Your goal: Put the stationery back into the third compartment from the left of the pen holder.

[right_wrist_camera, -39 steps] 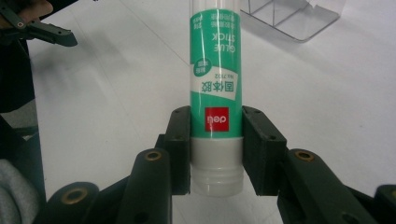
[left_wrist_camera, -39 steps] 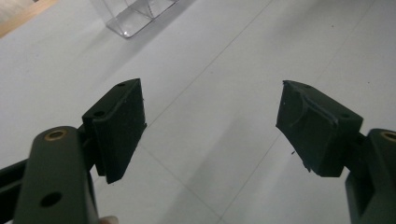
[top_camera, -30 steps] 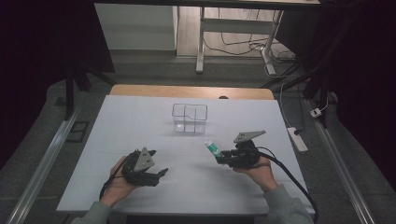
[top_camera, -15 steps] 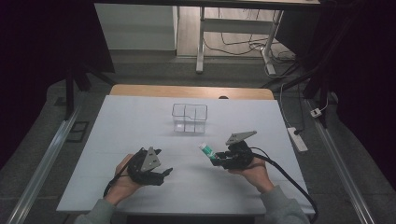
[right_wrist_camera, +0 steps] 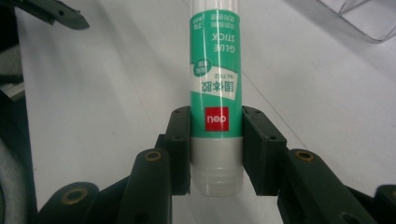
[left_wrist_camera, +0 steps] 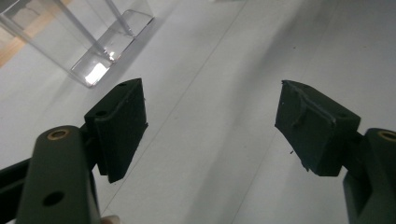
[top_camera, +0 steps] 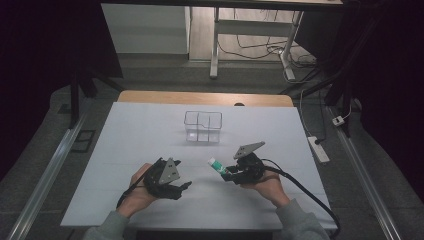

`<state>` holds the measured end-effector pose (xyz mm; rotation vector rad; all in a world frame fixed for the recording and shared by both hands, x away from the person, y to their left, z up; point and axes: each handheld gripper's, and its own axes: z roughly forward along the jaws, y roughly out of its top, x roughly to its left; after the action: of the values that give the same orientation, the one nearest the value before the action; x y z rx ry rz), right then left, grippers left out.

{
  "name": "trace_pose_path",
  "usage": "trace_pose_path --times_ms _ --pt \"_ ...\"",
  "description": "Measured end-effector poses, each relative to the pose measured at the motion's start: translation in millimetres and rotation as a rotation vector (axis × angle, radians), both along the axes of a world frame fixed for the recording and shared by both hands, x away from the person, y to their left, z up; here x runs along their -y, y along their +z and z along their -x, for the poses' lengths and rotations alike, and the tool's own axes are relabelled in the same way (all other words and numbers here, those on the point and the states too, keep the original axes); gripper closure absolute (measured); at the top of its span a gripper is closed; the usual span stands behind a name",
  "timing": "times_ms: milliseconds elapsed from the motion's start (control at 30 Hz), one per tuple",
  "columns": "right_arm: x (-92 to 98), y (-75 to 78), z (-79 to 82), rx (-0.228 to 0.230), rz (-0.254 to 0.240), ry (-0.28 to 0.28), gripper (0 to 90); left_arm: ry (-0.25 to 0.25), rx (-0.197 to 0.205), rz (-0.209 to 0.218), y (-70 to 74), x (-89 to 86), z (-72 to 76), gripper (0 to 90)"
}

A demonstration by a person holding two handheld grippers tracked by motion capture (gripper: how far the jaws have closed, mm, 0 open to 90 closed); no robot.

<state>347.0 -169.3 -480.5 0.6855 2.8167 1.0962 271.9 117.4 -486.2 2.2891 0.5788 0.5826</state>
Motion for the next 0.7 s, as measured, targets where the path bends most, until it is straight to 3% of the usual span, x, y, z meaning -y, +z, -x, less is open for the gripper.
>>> trace_pose_path --times_ms 400,533,700 --pt "-18.1 -3.5 6.1 0.060 0.127 0.134 64.8 -0.063 -0.025 -0.033 4.4 17.8 -6.5 24.7" --pt "-24.0 -4.7 8.9 0.055 0.157 0.176 64.8 -0.087 -0.025 -0.046 4.4 23.8 -6.3 25.0" --pt "-29.0 -8.5 7.5 0.024 0.157 0.203 64.8 -0.116 -0.008 -0.074 2.3 32.5 -5.8 25.9"
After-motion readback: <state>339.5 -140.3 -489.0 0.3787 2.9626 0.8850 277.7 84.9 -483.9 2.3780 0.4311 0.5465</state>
